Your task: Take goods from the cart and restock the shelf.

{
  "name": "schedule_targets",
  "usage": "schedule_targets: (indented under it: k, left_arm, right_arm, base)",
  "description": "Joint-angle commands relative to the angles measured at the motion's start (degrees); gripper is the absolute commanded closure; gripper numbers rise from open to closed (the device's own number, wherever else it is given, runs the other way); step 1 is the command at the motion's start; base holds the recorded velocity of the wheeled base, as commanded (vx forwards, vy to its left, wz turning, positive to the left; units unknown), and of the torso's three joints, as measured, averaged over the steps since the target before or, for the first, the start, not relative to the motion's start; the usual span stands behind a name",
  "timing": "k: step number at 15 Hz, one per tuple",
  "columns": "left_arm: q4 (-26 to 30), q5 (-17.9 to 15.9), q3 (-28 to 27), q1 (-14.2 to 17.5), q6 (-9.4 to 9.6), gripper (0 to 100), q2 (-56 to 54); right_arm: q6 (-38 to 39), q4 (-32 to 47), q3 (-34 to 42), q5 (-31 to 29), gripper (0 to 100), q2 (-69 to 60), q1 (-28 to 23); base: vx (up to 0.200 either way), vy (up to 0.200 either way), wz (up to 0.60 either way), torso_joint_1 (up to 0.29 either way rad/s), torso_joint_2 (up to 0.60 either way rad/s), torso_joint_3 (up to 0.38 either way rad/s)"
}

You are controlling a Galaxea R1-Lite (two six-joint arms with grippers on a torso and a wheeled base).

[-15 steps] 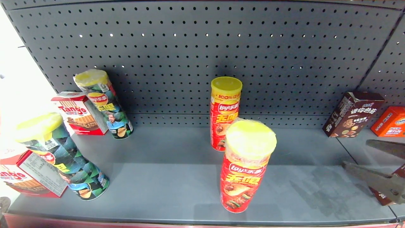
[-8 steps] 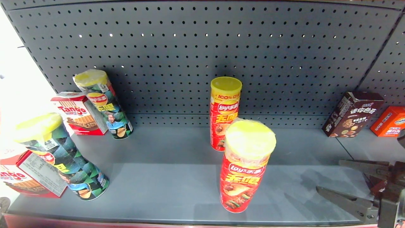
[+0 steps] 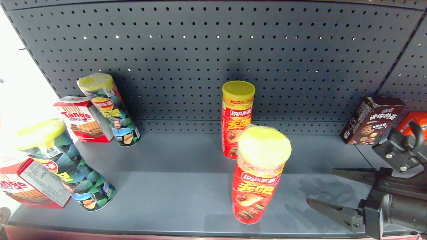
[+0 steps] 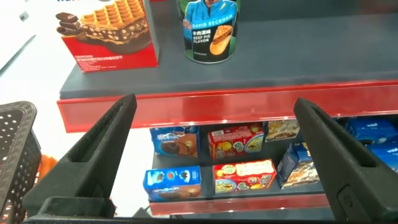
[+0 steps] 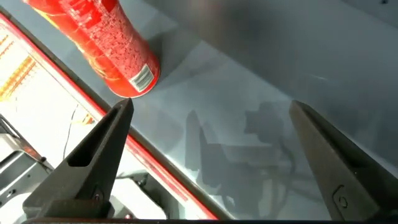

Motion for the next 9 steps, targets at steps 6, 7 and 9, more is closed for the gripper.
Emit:
schedule_targets:
  k: [6,7,9]
  left_arm:
    - [-0.1,-0.02,0.0,0.04,0.0,0,-0.2]
    - [-0.1,-0.02,0.0,0.04,0.0,0,-0.2]
    - [-0.1,0.07,0.0,0.04,0.0,0,-0.2]
  right_arm:
    - [-0.14,-0.02,-6.33,-0.52,0,10.02,2.49]
    - [-0.23,-0.19,-7.3,-0.6,0,11.34,2.84]
    - [-0.93,-1.33,-8.17,-1.04,0,13.8,3.01]
  base:
    - [0.0,0.0,0.0,0.0,0.0,0.0]
    - [0.0,0.0,0.0,0.0,0.0,0.0]
    - [0.0,0.0,0.0,0.0,0.0,0.0]
